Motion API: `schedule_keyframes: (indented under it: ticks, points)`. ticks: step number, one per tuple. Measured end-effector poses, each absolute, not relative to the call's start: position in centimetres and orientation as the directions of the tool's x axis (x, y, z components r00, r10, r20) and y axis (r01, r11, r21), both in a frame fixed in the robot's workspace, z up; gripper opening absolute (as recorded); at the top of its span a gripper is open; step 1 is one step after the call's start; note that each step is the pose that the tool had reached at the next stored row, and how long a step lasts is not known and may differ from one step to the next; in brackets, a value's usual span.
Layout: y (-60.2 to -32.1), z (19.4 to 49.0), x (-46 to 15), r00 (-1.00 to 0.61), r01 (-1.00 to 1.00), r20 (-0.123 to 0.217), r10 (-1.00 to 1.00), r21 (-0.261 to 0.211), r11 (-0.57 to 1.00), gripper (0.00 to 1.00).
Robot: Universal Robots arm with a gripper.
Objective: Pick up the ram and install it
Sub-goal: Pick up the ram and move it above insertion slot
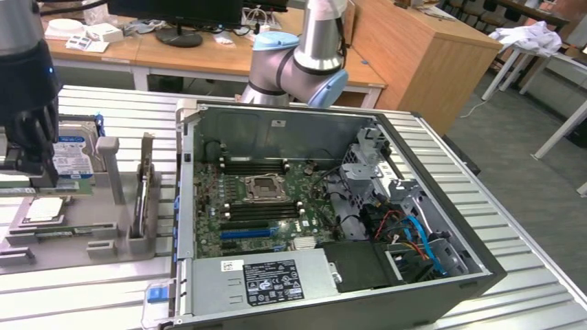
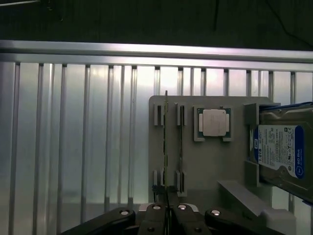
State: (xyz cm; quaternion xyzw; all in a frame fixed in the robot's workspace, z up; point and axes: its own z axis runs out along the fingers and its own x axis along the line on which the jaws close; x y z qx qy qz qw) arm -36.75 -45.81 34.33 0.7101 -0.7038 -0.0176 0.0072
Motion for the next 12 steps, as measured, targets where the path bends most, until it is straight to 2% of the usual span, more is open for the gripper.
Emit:
schedule_keyframes:
  ticks: [12]
  points:
    - [-45.8, 37.5, -36.7, 0.009, -0.999, -0.015, -1.000, 0.035, -0.009, 0.12]
